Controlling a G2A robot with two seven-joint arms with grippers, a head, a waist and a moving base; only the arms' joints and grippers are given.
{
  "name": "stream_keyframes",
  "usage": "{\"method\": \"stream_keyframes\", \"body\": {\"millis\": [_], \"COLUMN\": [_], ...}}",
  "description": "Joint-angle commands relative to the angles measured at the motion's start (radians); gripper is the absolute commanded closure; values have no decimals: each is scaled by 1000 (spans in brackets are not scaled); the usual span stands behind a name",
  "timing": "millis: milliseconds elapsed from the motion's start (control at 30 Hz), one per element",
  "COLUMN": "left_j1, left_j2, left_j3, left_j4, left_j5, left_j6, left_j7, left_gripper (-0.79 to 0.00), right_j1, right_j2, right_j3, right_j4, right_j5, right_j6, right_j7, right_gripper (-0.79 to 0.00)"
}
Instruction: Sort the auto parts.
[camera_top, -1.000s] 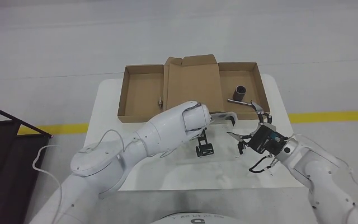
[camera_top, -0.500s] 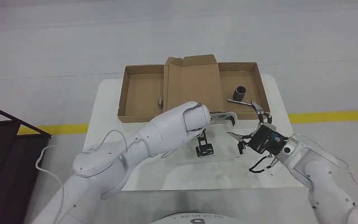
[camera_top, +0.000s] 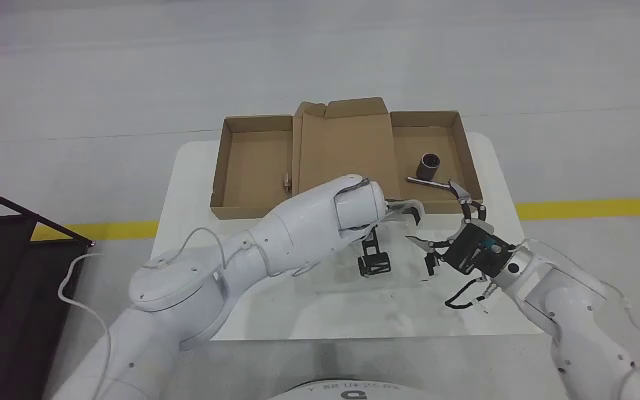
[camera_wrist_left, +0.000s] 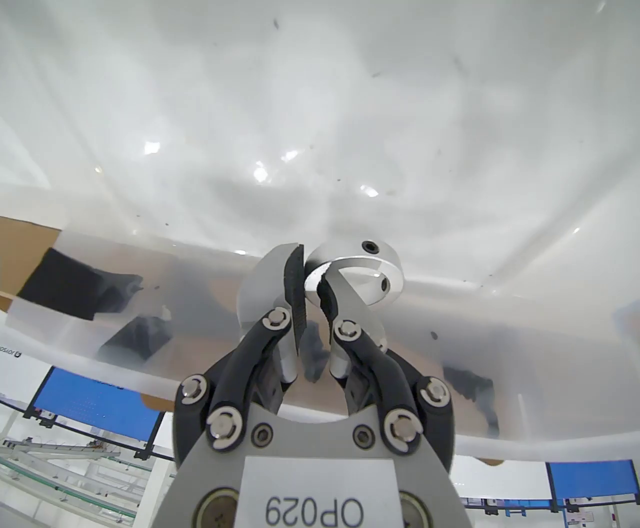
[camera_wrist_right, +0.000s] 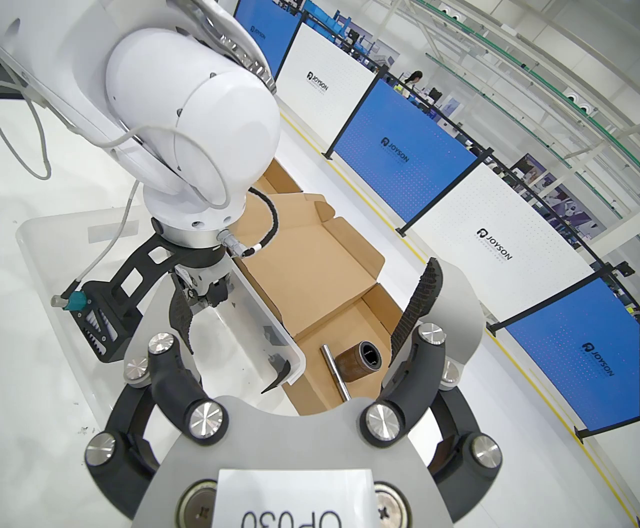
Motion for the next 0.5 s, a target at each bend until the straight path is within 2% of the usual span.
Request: {"method": "stream_keyframes", "body": {"millis": [0,233,400,467], "left_j1": [-13,-70,-119,-130], "left_j2": [7,55,119,151], "left_j3": [0,0,0,-33], "left_j4": [-30,-161,-225,-228], "left_j5": [0,0,0,-10], "left_j6": [0,0,0,0], "left_j7": [4,20,-40,-69], "left_gripper": [0,0,0,0], "right_j1": [0,0,0,0], "right_j2": [0,0,0,0], "right_j3": [0,0,0,0], "right_j4": [0,0,0,0], "right_j5": [0,0,0,0], "right_j6": [0,0,0,0], "right_j7": [0,0,0,0], "right_gripper": [-785,-785,-785,-785]}}
